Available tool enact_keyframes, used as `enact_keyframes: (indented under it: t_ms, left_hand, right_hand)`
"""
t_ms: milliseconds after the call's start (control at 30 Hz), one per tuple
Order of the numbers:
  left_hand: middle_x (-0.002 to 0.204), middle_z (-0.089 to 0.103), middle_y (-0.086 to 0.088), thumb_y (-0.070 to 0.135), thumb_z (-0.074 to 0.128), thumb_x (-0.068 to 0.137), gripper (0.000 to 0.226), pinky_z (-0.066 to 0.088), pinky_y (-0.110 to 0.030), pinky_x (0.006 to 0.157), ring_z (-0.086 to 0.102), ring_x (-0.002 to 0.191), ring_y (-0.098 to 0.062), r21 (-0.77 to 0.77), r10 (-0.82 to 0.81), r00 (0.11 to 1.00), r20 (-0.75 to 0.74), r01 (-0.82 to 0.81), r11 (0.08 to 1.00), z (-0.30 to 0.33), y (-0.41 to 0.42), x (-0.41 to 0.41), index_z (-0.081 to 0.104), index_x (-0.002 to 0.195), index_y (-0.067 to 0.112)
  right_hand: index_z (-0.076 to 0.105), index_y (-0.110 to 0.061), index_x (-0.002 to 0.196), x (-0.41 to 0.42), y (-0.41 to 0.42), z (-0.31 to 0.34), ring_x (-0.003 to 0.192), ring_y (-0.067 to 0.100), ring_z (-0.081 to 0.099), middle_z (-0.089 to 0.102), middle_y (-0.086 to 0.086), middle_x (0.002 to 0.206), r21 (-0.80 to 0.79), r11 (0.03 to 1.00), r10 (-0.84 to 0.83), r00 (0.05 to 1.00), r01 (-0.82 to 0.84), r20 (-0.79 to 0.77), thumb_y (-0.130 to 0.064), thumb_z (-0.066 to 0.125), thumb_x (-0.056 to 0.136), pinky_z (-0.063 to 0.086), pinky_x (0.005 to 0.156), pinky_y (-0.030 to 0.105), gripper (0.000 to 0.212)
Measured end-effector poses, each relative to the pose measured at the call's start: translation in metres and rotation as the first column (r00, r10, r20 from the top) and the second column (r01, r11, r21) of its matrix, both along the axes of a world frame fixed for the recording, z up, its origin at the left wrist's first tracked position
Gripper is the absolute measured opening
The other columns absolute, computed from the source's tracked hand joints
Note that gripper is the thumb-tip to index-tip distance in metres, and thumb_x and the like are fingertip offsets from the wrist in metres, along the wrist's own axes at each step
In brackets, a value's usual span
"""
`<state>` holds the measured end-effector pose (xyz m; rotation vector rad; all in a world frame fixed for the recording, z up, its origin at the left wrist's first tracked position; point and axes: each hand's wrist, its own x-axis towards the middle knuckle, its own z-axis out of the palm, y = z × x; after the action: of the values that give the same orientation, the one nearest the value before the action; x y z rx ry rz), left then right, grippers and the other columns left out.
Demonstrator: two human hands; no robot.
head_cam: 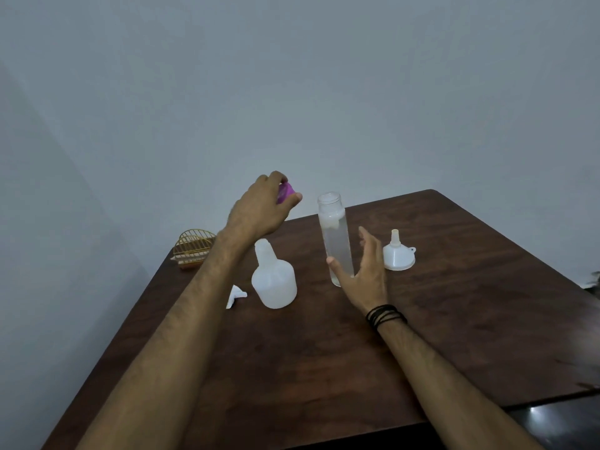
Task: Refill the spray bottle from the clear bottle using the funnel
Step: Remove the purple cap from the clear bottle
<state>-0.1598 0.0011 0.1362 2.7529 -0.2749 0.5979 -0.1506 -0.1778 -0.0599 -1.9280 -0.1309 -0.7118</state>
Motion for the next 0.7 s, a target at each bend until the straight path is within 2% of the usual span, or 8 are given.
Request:
enact_keyframes:
  t_ms: [100, 200, 300, 400, 500, 600, 700]
  left_hand:
    - [0.132, 0.054, -0.009, 0.049, 0.059, 0.095, 0.055, 0.054, -0.042, 0.089, 0.058, 0.11, -0.025, -0.026, 0.094, 0.996, -0.003, -0.094, 0.995, -0.009, 0.038, -0.015, 0.045, 0.139, 0.019]
    - [0.129, 0.055, -0.01, 0.048, 0.06, 0.094, 0.053, 0.052, -0.041, 0.086, 0.058, 0.107, -0.025, -0.045, 0.2, 0.98, -0.02, -0.201, 0.979, -0.022, 0.082, -0.032, 0.048, 0.136, 0.018]
    - [0.124, 0.055, -0.01, 0.043, 0.062, 0.094, 0.048, 0.05, -0.037, 0.083, 0.057, 0.104, -0.024, -0.035, 0.307, 0.948, -0.081, -0.31, 0.95, -0.043, 0.124, -0.048, 0.051, 0.133, 0.017]
    - [0.124, 0.056, -0.012, 0.036, 0.064, 0.093, 0.043, 0.051, -0.04, 0.088, 0.057, 0.106, -0.026, 0.005, 0.4, 0.901, -0.17, -0.405, 0.914, -0.071, 0.159, -0.061, 0.053, 0.129, 0.014]
    - [0.126, 0.056, -0.01, 0.03, 0.071, 0.089, 0.044, 0.052, -0.039, 0.09, 0.056, 0.107, -0.023, 0.009, 0.434, 0.846, -0.311, -0.454, 0.891, -0.103, 0.184, -0.071, 0.055, 0.128, 0.016]
    - [0.129, 0.054, -0.007, 0.029, 0.075, 0.087, 0.051, 0.052, -0.036, 0.092, 0.051, 0.104, -0.017, 0.028, 0.453, 0.778, -0.435, -0.491, 0.871, -0.134, 0.197, -0.077, 0.053, 0.132, 0.019]
    - [0.13, 0.053, -0.007, 0.034, 0.075, 0.086, 0.053, 0.049, -0.036, 0.093, 0.052, 0.109, -0.02, 0.066, 0.445, 0.737, -0.509, -0.482, 0.873, -0.151, 0.201, -0.079, 0.054, 0.132, 0.019]
  right_hand:
    - [0.045, -0.013, 0.133, -0.011, 0.003, 0.003, 0.116, 0.018, 0.05, 0.05, 0.006, 0.128, -0.138, 0.978, -0.12, 0.959, 0.159, 0.258, -0.048, 0.072, 0.081, 0.045, 0.091, 0.026, 0.068]
    - [0.054, -0.013, 0.121, -0.019, 0.013, 0.004, 0.101, 0.017, 0.054, 0.055, 0.003, 0.115, -0.258, 0.96, -0.014, 0.936, 0.111, 0.351, -0.041, 0.071, 0.085, 0.052, 0.081, 0.031, 0.048]
    - [0.053, -0.017, 0.129, -0.025, 0.028, 0.001, 0.111, 0.016, 0.055, 0.054, 0.001, 0.122, -0.389, 0.917, 0.191, 0.955, -0.091, 0.227, -0.038, 0.067, 0.089, 0.055, 0.088, 0.039, 0.048]
    - [0.039, -0.018, 0.145, -0.026, 0.042, -0.006, 0.129, 0.018, 0.046, 0.045, 0.004, 0.142, -0.467, 0.85, 0.305, 0.951, -0.245, 0.057, -0.039, 0.065, 0.091, 0.045, 0.106, 0.037, 0.064]
    - [0.029, -0.018, 0.152, -0.026, 0.05, -0.009, 0.135, 0.019, 0.042, 0.037, 0.004, 0.151, -0.502, 0.805, 0.344, 0.938, -0.315, -0.038, -0.041, 0.064, 0.091, 0.038, 0.107, 0.034, 0.074]
    - [0.027, -0.019, 0.152, -0.025, 0.05, -0.01, 0.136, 0.019, 0.043, 0.035, 0.003, 0.153, -0.525, 0.777, 0.368, 0.927, -0.347, -0.069, -0.042, 0.064, 0.091, 0.04, 0.106, 0.035, 0.074]
    - [0.027, -0.02, 0.151, -0.026, 0.049, -0.01, 0.135, 0.021, 0.044, 0.036, 0.005, 0.153, -0.524, 0.773, 0.367, 0.926, -0.357, -0.088, -0.042, 0.064, 0.092, 0.043, 0.108, 0.041, 0.073]
